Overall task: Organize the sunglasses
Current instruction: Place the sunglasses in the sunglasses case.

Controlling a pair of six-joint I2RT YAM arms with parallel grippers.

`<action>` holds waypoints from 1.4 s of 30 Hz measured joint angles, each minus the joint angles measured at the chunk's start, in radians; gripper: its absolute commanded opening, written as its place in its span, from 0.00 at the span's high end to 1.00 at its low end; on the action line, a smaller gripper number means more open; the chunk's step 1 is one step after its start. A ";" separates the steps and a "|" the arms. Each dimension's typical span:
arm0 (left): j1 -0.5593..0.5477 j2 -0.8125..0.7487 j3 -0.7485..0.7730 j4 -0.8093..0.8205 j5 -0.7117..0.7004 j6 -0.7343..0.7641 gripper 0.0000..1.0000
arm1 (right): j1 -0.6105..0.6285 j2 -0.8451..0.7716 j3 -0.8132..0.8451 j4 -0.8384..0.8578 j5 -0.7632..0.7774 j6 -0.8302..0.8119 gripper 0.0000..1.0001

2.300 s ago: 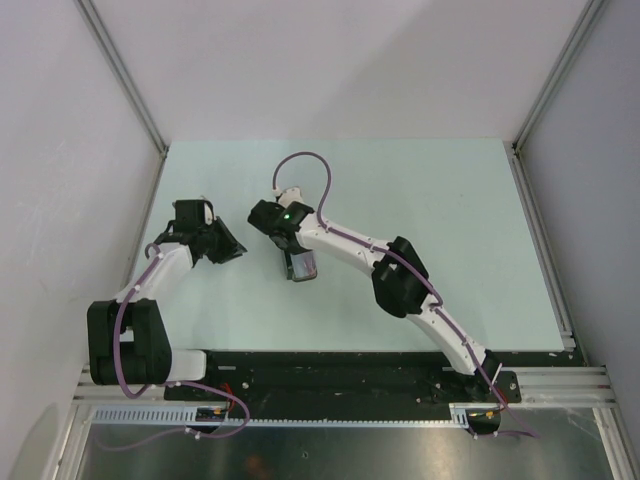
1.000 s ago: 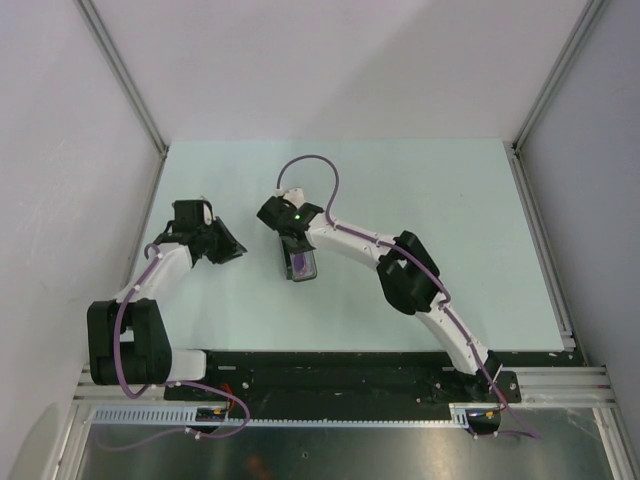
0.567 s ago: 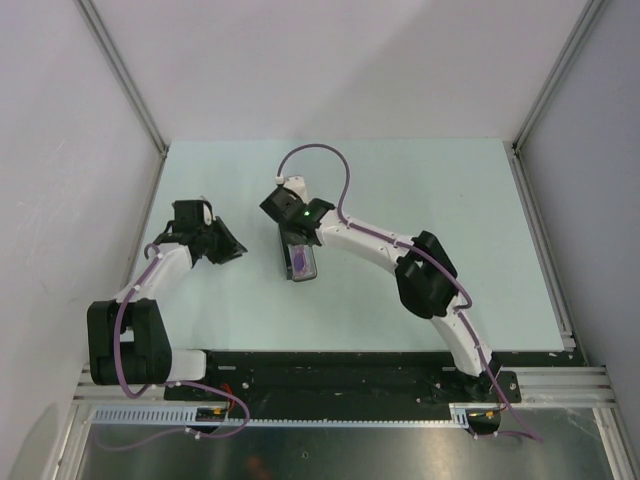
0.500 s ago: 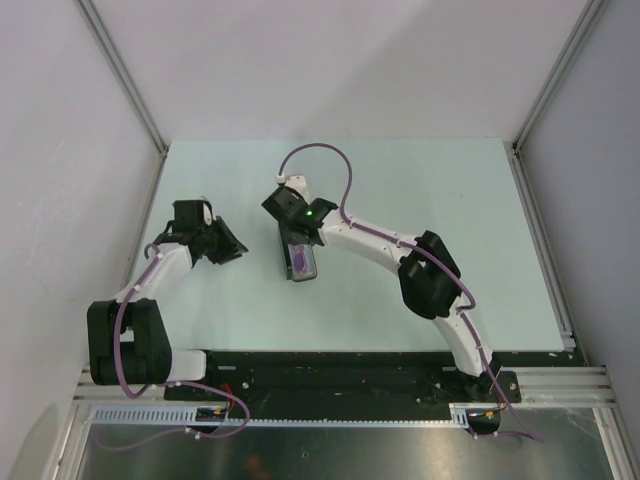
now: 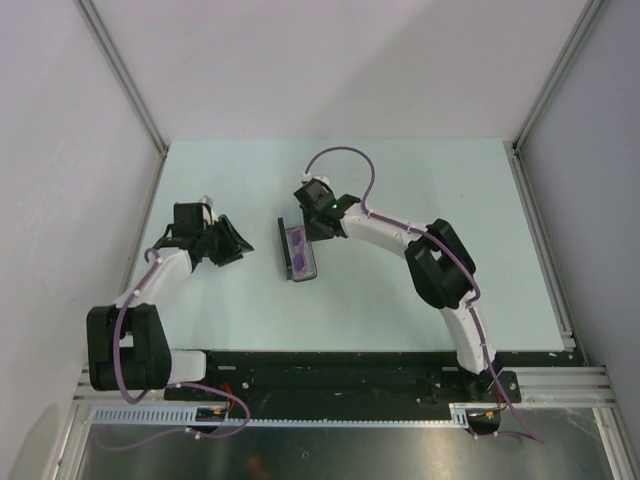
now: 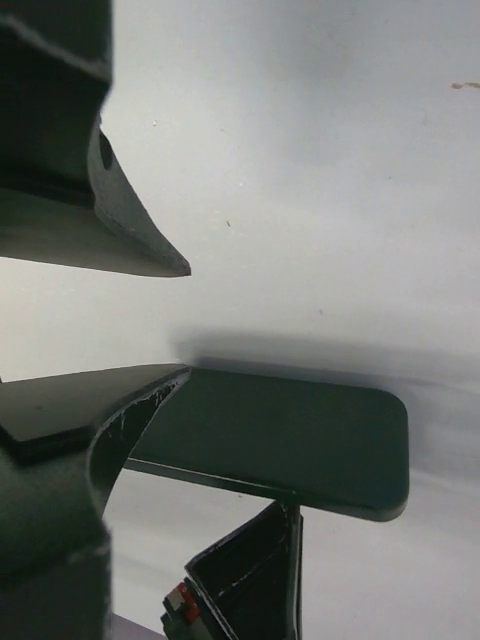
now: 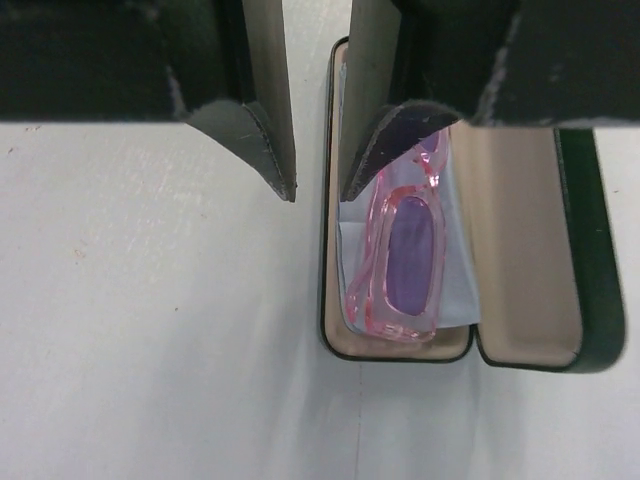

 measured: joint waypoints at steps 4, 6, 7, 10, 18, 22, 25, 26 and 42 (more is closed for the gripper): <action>0.000 -0.024 -0.006 0.015 0.012 0.011 0.40 | -0.022 -0.035 -0.027 0.052 -0.055 -0.008 0.66; 0.000 -0.039 -0.009 0.024 0.024 0.018 0.32 | -0.032 -0.069 -0.053 0.093 -0.092 -0.007 0.68; 0.000 -0.049 -0.013 0.033 0.035 0.024 0.28 | -0.035 -0.084 -0.062 0.108 -0.111 -0.007 0.70; -0.006 -0.066 -0.018 0.056 0.085 0.040 0.21 | -0.048 -0.104 -0.067 0.147 -0.173 -0.004 0.75; -0.110 -0.065 -0.018 0.081 0.132 0.071 0.20 | -0.072 -0.102 -0.072 0.190 -0.292 0.000 0.88; -0.110 -0.064 -0.017 0.085 0.135 0.079 0.20 | -0.077 -0.091 -0.072 0.215 -0.340 0.000 0.89; -0.110 -0.063 -0.016 0.087 0.137 0.079 0.20 | -0.077 -0.067 -0.072 0.226 -0.361 -0.001 0.91; -0.110 -0.063 -0.016 0.088 0.137 0.079 0.20 | -0.077 -0.056 -0.072 0.225 -0.367 0.000 0.92; -0.110 -0.054 -0.017 0.100 0.138 0.079 0.20 | -0.076 0.005 -0.072 0.193 -0.354 0.001 0.95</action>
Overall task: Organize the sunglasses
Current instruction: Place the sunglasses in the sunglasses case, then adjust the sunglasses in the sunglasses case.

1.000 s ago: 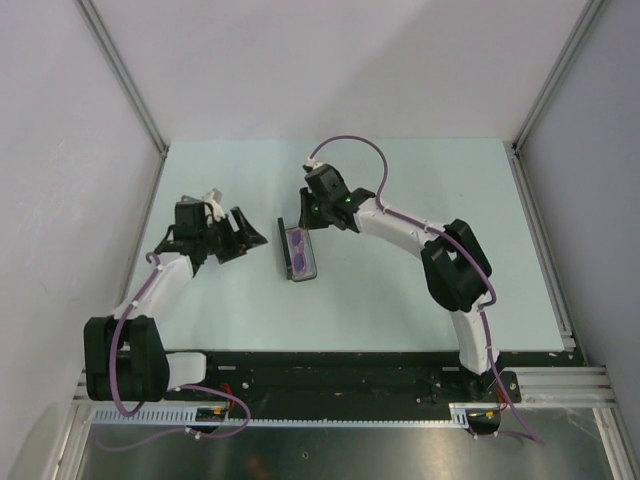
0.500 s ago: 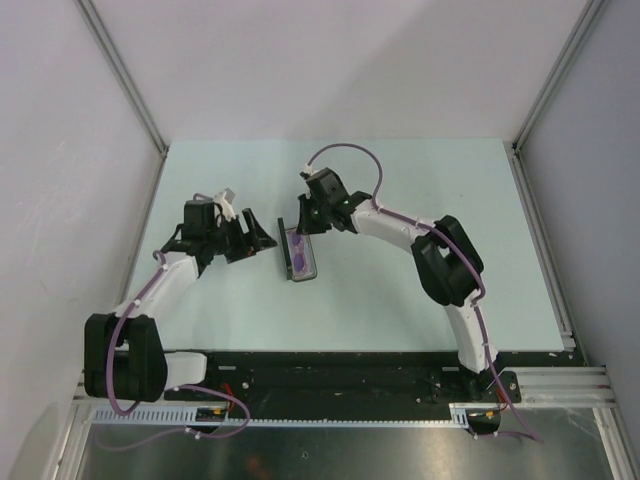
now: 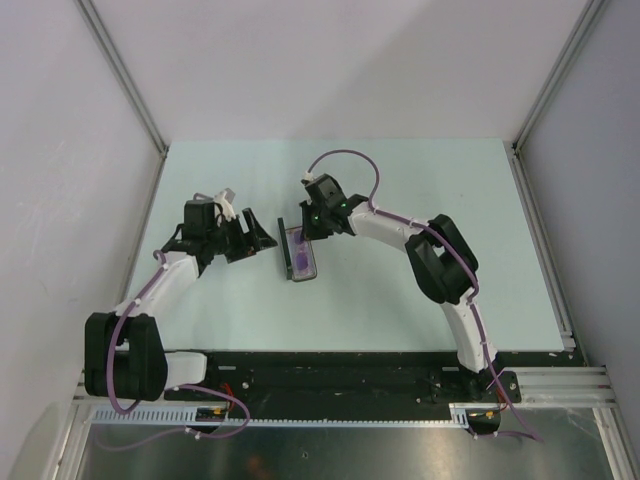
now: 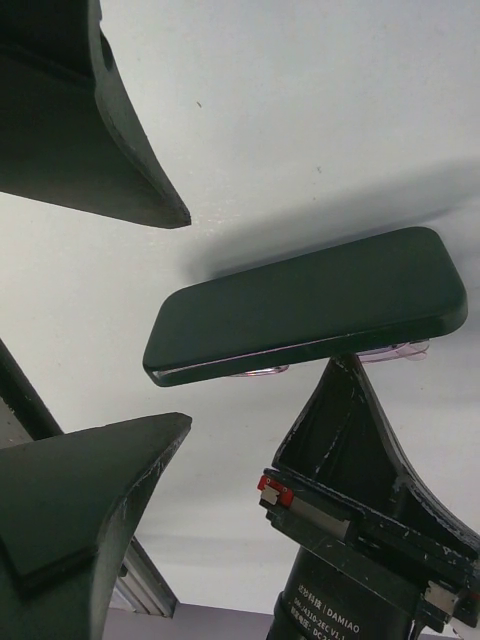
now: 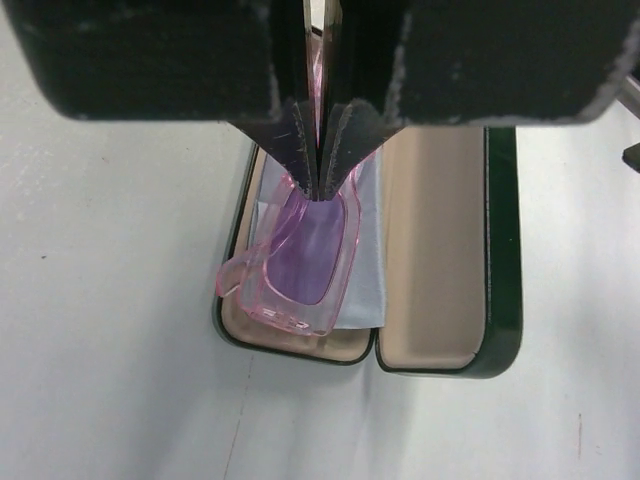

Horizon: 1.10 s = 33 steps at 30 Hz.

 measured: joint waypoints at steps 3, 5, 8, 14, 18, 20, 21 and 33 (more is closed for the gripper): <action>0.000 0.001 0.000 0.000 0.000 0.000 0.20 | 0.001 0.005 0.001 -0.006 0.008 0.000 0.95; 0.000 0.002 0.000 0.000 0.000 0.000 0.20 | 0.001 0.010 0.001 -0.010 0.015 0.001 0.95; 0.000 0.002 0.000 0.000 0.000 0.001 0.20 | 0.003 0.011 0.005 -0.015 0.027 0.003 0.95; 0.000 0.002 0.000 0.000 0.000 0.006 0.20 | 0.008 0.011 0.010 -0.024 0.041 0.003 0.82; 0.000 0.002 0.000 0.000 -0.003 0.007 0.20 | 0.021 0.011 0.035 -0.050 0.063 -0.006 0.75; 0.000 0.002 0.000 0.000 -0.010 0.006 0.19 | 0.033 0.011 0.052 -0.067 0.080 -0.011 0.72; 0.000 0.000 0.000 0.000 -0.015 0.006 0.19 | 0.040 0.011 0.063 -0.076 0.090 -0.014 0.71; 0.000 -0.053 -0.002 0.001 -0.077 0.006 0.19 | 0.115 0.038 0.263 -0.273 0.245 -0.045 0.59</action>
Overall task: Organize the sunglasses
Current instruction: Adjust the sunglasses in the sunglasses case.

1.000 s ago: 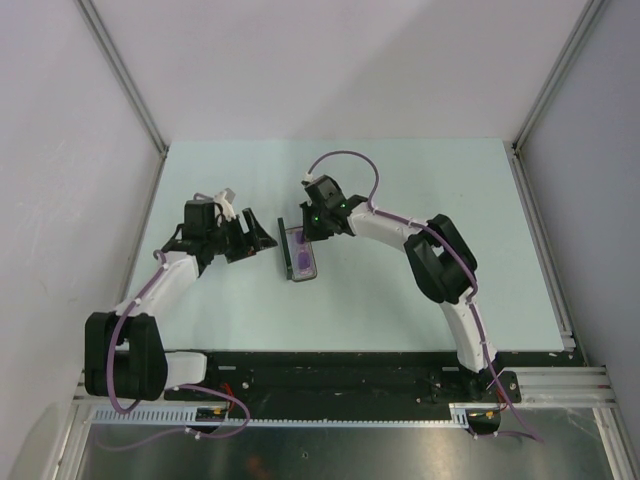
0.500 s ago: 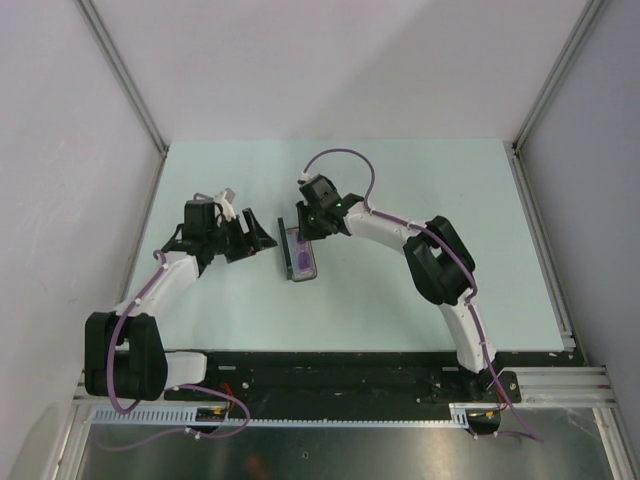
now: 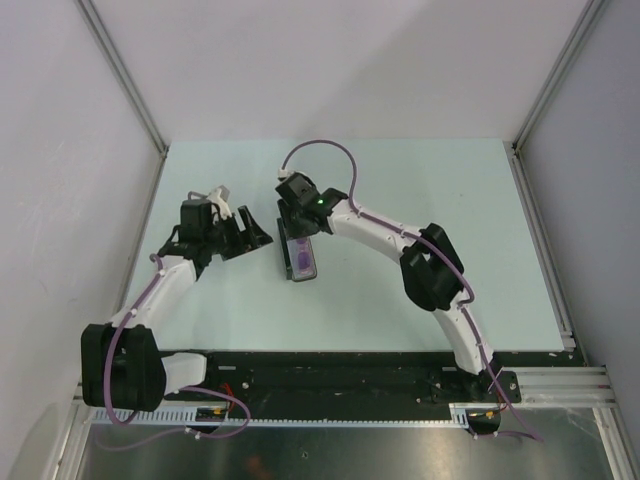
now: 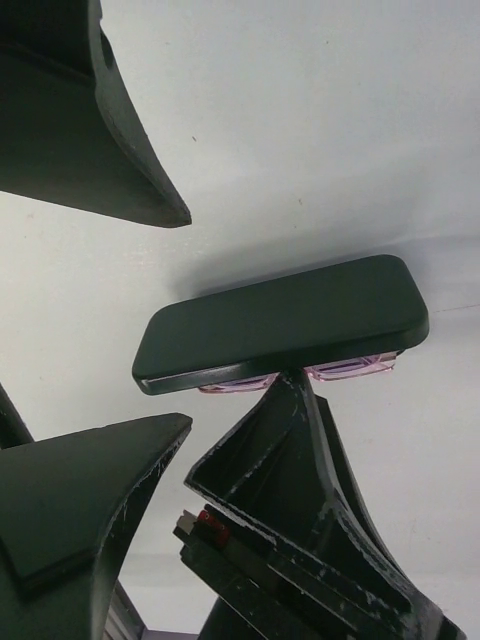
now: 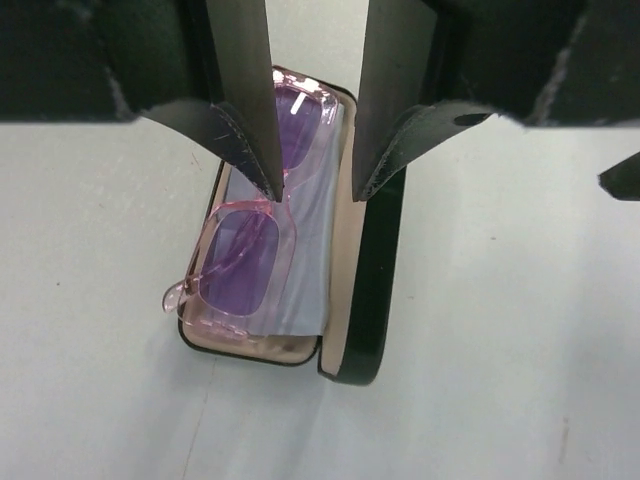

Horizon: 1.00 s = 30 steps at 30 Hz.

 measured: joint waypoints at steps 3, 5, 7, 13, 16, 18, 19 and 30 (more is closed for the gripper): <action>0.000 0.000 -0.001 0.000 -0.006 0.000 0.19 | 0.011 0.017 0.024 -0.043 0.030 -0.001 0.57; 0.000 0.000 -0.001 0.000 -0.007 0.000 0.19 | 0.016 0.031 0.030 -0.070 0.052 0.000 0.57; 0.000 0.000 -0.002 0.000 -0.007 0.000 0.19 | 0.019 0.043 0.030 -0.093 0.068 0.002 0.57; 0.000 0.000 -0.002 0.000 -0.007 0.000 0.19 | 0.022 0.054 0.031 -0.122 0.084 0.003 0.56; 0.000 0.000 -0.002 0.000 -0.007 0.000 0.19 | 0.021 0.055 0.032 -0.122 0.090 0.002 0.56; 0.000 0.000 -0.002 0.000 -0.007 0.000 0.19 | 0.022 0.063 0.045 -0.124 0.091 0.002 0.57; 0.000 0.000 -0.002 0.000 -0.007 0.000 0.19 | 0.022 0.071 0.060 -0.127 0.093 0.002 0.57; 0.000 0.000 -0.002 0.000 -0.007 0.000 0.19 | 0.026 0.123 0.094 -0.146 0.108 0.003 0.57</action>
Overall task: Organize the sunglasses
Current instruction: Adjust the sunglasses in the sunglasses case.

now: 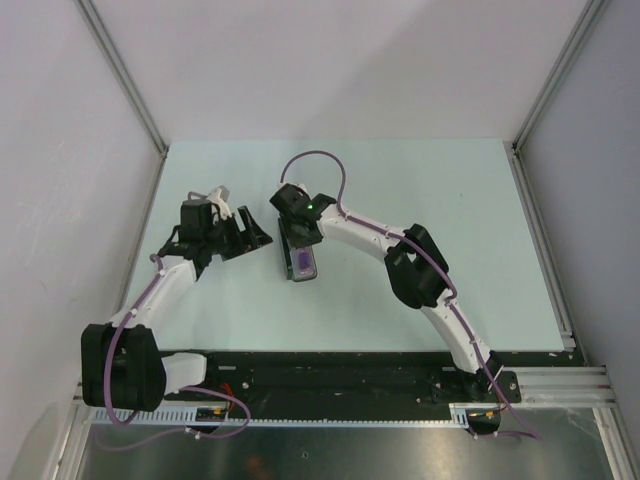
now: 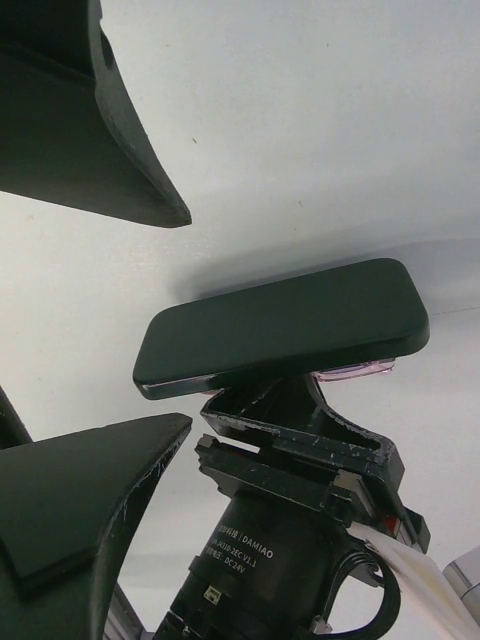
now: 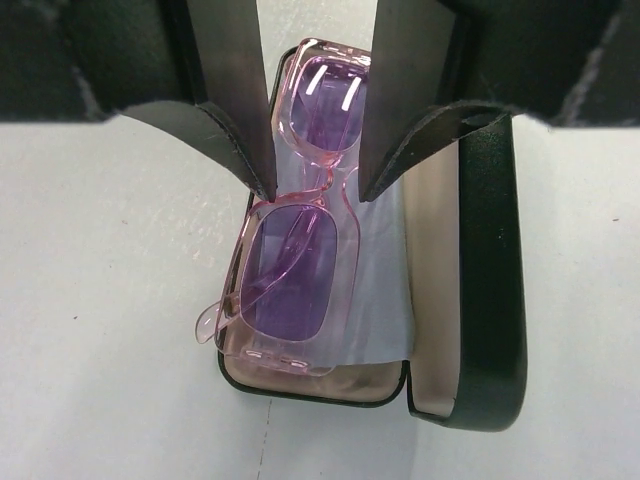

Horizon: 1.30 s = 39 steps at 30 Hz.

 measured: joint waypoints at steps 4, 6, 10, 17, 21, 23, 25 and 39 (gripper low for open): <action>0.000 0.000 0.000 0.000 0.000 0.000 0.19 | 0.002 0.000 0.000 0.000 0.004 0.000 0.59; 0.000 0.000 0.000 0.000 0.000 0.000 0.19 | 0.002 0.000 0.001 -0.001 0.006 0.000 0.63; 0.000 0.000 0.000 0.000 0.000 0.000 0.19 | 0.002 0.007 0.011 -0.009 0.009 0.001 0.63; 0.000 0.000 -0.006 0.000 -0.002 0.000 0.19 | 0.006 0.007 0.009 -0.014 0.018 0.008 0.55; 0.000 0.000 -0.010 0.000 -0.002 0.000 0.19 | 0.011 0.007 0.007 -0.016 0.027 0.008 0.53; 0.000 0.000 -0.012 0.000 -0.003 0.000 0.19 | 0.013 0.007 0.007 -0.017 0.031 0.008 0.53; 0.000 0.000 -0.013 0.000 -0.003 0.000 0.19 | 0.013 0.007 0.007 -0.017 0.033 0.008 0.54; 0.000 0.000 -0.013 0.000 -0.008 0.000 0.19 | 0.005 0.011 0.007 -0.013 -0.009 0.009 0.70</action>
